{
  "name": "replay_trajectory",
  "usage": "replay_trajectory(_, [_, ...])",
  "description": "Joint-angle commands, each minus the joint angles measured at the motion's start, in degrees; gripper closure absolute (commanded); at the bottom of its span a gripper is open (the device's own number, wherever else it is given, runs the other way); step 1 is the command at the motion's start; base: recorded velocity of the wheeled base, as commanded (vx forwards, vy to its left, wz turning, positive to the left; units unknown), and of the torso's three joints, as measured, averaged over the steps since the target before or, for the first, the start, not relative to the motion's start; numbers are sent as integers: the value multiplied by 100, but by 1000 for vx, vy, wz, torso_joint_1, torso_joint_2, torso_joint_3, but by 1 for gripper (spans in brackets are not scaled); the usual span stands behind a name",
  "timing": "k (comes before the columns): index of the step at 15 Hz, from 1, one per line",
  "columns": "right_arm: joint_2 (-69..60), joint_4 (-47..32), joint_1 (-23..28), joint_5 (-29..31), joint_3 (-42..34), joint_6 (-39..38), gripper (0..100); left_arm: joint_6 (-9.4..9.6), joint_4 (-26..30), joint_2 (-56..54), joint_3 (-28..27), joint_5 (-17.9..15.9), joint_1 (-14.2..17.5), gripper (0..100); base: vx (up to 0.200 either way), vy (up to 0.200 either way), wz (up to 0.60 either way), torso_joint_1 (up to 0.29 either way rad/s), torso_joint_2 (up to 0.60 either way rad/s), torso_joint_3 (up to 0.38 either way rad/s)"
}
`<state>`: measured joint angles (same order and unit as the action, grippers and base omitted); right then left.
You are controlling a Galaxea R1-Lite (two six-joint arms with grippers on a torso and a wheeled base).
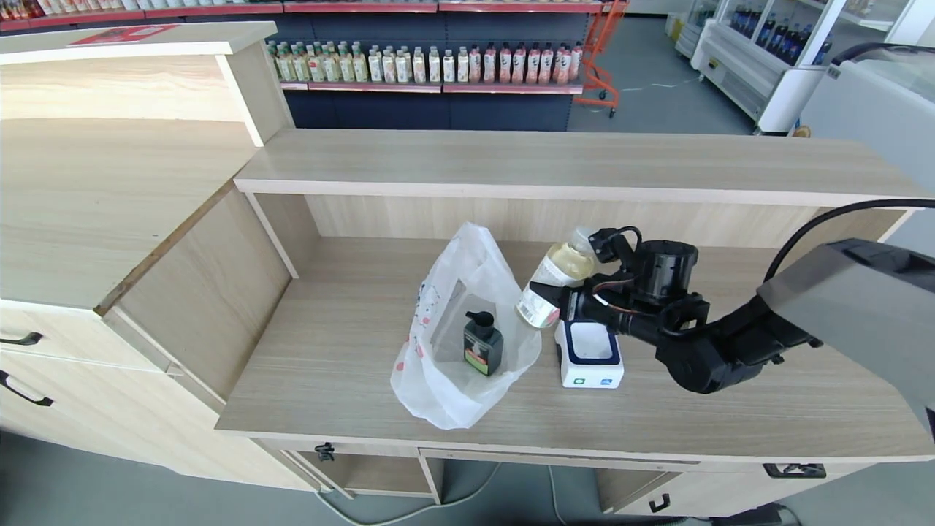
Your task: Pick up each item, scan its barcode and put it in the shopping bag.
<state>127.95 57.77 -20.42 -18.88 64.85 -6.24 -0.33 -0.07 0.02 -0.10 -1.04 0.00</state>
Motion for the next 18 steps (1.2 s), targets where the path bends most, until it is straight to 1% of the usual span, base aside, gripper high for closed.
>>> replay_trajectory(1, [415, -3, -32, -10, 221, 88, 100, -2, -1, -2, 1, -2, 0, 0, 0, 0, 0, 0, 0, 0])
replay_trajectory(5, [872, 41, -190, -10, 748, 211, 100, -2, -1, -2, 1, -2, 0, 0, 0, 0, 0, 0, 0, 0])
replay_trajectory(8, [1285, 41, -296, 7, 1161, 668, 100, -2, -1, -2, 1, -2, 0, 0, 0, 0, 0, 0, 0, 0])
replay_trajectory(9, [1373, 41, -322, 7, 1258, 712, 100, -2, -1, -2, 1, -2, 0, 0, 0, 0, 0, 0, 0, 0])
replay_trajectory(11, [1610, -3, -331, -10, 1565, 1090, 100, -2, -1, -2, 1, -2, 0, 0, 0, 0, 0, 0, 0, 0])
replay_trajectory(14, [1742, 6, -322, -28, 1644, 1494, 100, -2, -1, -2, 1, -2, 0, 0, 0, 0, 0, 0, 0, 0])
replay_trajectory(17, [1821, -11, -322, -36, 1847, 1512, 100, -2, -1, -2, 1, -2, 0, 0, 0, 0, 0, 0, 0, 0])
replay_trajectory(18, [1821, -20, -322, -54, 1882, 1503, 0, -2, -1, -2, 1, -2, 0, 0, 0, 0, 0, 0, 0, 0])
